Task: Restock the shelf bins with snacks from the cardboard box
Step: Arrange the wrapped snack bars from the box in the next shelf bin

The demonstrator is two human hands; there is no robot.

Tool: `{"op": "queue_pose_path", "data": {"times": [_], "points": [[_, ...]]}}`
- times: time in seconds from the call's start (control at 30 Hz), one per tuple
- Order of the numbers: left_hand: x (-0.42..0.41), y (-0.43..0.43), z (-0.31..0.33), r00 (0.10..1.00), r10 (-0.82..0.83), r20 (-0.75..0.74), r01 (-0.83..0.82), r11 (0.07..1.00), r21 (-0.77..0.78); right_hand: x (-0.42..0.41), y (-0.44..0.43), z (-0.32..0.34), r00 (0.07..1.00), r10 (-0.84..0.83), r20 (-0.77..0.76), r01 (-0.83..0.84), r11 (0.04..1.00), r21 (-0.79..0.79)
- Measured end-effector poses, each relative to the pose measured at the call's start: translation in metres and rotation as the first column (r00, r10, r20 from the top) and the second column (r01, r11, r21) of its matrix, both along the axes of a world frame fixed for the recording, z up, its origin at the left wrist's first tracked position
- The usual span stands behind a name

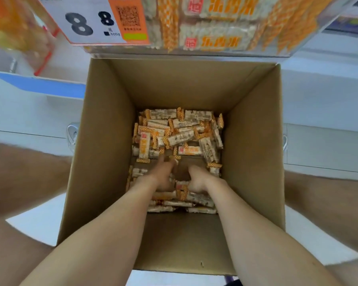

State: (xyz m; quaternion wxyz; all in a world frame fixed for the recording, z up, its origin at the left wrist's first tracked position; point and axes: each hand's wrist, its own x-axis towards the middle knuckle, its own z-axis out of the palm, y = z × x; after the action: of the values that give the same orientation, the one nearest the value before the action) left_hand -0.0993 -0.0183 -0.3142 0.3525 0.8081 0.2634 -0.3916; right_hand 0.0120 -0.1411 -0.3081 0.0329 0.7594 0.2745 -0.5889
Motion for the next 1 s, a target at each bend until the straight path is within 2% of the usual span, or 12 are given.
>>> {"op": "queue_pose_path", "data": {"times": [0.1,0.2,0.27,0.33,0.4,0.47,0.63,0.7,0.77,0.83,0.87,1.0], "points": [[0.0,0.007,0.005,0.986,0.157,0.06,-0.155,0.987,-0.044,-0.003,-0.001,-0.004,0.996,0.082,0.023,-0.081,0.996,-0.031],[-0.001,0.013,0.01,0.913,0.385,0.132,-0.381,0.923,-0.054,-0.007,-0.005,-0.008,0.985,0.168,0.041,-0.167,0.986,-0.02],[-0.002,0.018,0.013,0.823,0.551,0.138,-0.544,0.834,-0.088,-0.007,-0.005,-0.013,0.994,0.098,0.049,-0.1,0.994,0.044],[-0.003,0.024,0.019,0.732,0.668,0.13,-0.656,0.744,-0.126,-0.002,-0.003,-0.013,0.995,-0.084,0.044,0.077,0.987,0.14],[-0.004,0.03,0.025,0.651,0.749,0.121,-0.729,0.662,-0.173,0.006,0.0,-0.006,0.96,-0.28,0.004,0.271,0.932,0.242],[-0.003,0.033,0.033,0.577,0.812,0.088,-0.777,0.579,-0.246,0.014,0.002,0.001,0.921,-0.389,-0.03,0.376,0.862,0.34],[0.003,0.035,0.06,0.467,0.877,-0.115,-0.821,0.381,-0.425,0.015,0.009,0.022,0.92,-0.384,-0.075,0.37,0.793,0.483],[0.004,0.042,0.072,0.507,0.855,-0.108,-0.791,0.412,-0.451,0.013,0.011,0.03,0.92,-0.387,-0.061,0.358,0.766,0.534],[0.005,0.048,0.089,0.583,0.81,-0.064,-0.733,0.49,-0.472,0.013,0.011,0.039,0.896,-0.44,-0.058,0.394,0.729,0.56],[0.005,0.053,0.107,0.624,0.781,0.011,-0.693,0.559,-0.455,0.015,0.011,0.051,0.843,-0.535,-0.059,0.469,0.677,0.567],[0.005,0.056,0.115,0.615,0.788,0.041,-0.695,0.566,-0.443,0.017,0.011,0.057,0.801,-0.596,-0.054,0.511,0.634,0.58],[0.003,0.056,0.153,0.511,0.858,0.044,-0.697,0.444,-0.563,0.02,0.006,0.085,0.602,-0.781,-0.164,0.694,0.411,0.591]]}}
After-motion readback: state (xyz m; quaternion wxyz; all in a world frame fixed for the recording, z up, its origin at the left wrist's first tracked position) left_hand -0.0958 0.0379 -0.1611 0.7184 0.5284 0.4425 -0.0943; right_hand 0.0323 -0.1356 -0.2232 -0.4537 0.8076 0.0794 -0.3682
